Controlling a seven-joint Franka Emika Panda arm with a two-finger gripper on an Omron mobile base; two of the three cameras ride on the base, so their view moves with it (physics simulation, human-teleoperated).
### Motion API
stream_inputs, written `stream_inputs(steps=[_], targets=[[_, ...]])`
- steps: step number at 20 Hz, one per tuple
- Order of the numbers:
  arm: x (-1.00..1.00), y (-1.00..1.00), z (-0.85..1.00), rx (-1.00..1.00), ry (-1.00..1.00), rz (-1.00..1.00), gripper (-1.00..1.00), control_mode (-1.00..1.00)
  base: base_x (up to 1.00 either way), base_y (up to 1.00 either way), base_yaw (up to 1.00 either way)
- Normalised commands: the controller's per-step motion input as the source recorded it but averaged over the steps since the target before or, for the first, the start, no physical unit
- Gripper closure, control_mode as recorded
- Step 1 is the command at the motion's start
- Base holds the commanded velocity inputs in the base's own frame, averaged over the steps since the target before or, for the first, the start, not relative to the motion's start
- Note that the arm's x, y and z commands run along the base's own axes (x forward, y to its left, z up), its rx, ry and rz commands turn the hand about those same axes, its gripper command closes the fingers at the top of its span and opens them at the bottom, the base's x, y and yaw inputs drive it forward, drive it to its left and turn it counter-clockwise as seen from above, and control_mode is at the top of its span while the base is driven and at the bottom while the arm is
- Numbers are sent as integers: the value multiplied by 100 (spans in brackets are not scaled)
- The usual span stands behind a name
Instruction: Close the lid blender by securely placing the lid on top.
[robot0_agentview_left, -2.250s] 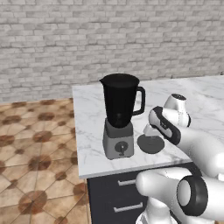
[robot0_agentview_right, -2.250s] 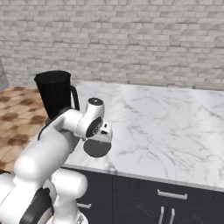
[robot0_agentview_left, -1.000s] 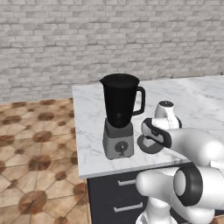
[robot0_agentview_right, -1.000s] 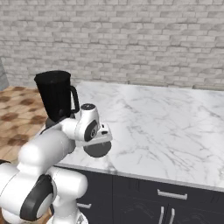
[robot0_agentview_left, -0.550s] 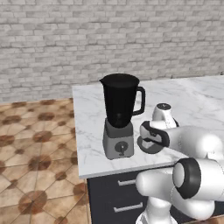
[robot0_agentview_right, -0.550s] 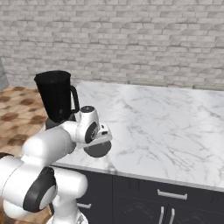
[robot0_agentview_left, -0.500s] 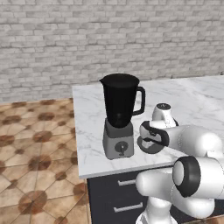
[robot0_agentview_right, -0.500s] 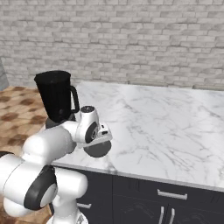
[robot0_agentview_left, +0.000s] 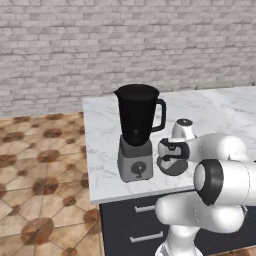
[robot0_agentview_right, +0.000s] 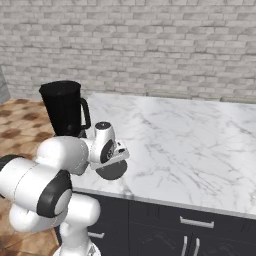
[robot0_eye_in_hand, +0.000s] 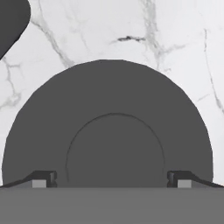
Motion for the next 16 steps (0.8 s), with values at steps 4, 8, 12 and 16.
stream_inputs(steps=[4,8,12,16], targets=[[19,0,-12,0,0,7,-100,-100,0,0,0],[12,0,-12,0,0,8,-100,-100,0,0,0],[3,0,-32,0,0,9,-100,-100,0,0,0],[-23,9,-94,0,0,6,100,-100,0,0,0]])
